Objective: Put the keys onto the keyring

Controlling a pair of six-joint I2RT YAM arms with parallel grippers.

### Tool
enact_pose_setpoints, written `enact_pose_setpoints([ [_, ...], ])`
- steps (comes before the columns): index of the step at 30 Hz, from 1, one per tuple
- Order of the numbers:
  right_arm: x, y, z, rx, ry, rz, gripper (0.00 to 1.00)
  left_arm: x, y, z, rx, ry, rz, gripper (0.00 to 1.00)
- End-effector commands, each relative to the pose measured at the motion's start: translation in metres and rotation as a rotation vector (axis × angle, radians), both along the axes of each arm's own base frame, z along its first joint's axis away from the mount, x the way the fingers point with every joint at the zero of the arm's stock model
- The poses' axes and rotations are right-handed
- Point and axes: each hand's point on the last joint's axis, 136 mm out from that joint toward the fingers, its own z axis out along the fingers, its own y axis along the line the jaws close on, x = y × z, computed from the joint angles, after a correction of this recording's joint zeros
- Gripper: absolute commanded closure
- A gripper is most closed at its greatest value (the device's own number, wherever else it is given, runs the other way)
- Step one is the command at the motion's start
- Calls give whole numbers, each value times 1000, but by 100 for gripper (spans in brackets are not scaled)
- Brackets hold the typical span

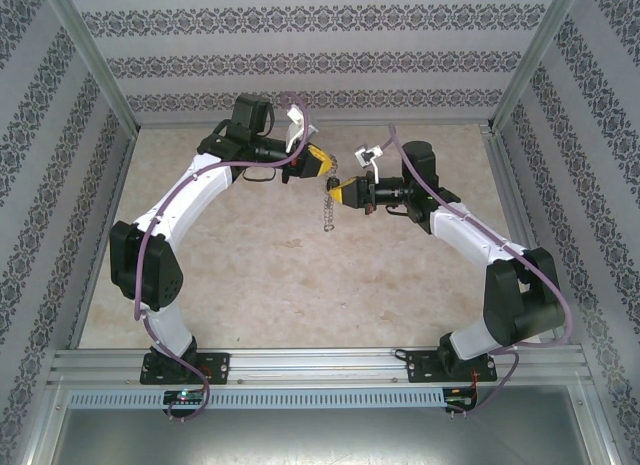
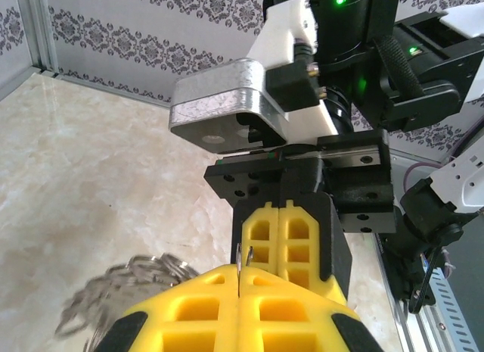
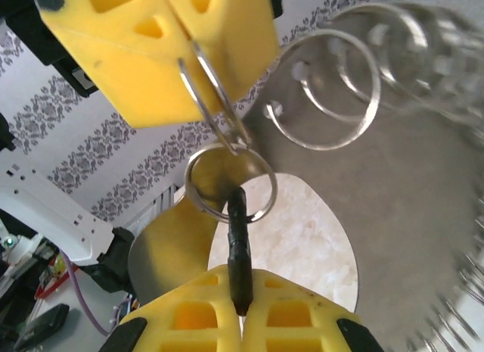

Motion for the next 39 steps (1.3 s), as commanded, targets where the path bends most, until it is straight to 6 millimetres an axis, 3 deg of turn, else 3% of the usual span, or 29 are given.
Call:
enact_pose_setpoints([
  [1, -7, 6, 1, -55, -33, 32, 100, -7, 1, 26, -58, -69, -28, 100],
  [8, -2, 4, 0, -84, -41, 7, 99, -6, 1, 25, -61, -67, -25, 100],
  [10, 0, 0, 0, -84, -34, -7, 76, -6, 1, 25, -61, -67, -24, 100],
  [11, 0, -3, 2, -82, -36, -15, 69, -7, 0, 25, -61, -66, -25, 100],
  [14, -2, -14, 7, -73, -42, -41, 64, -6, 0, 24, -61, -66, -24, 100],
  [25, -4, -39, 49, -34, -147, -119, 63, -7, 0, 25, -64, -68, -30, 100],
  [39, 28, -23, 78, 21, -207, -90, 65, -7, -1, 24, -64, -60, -33, 100],
])
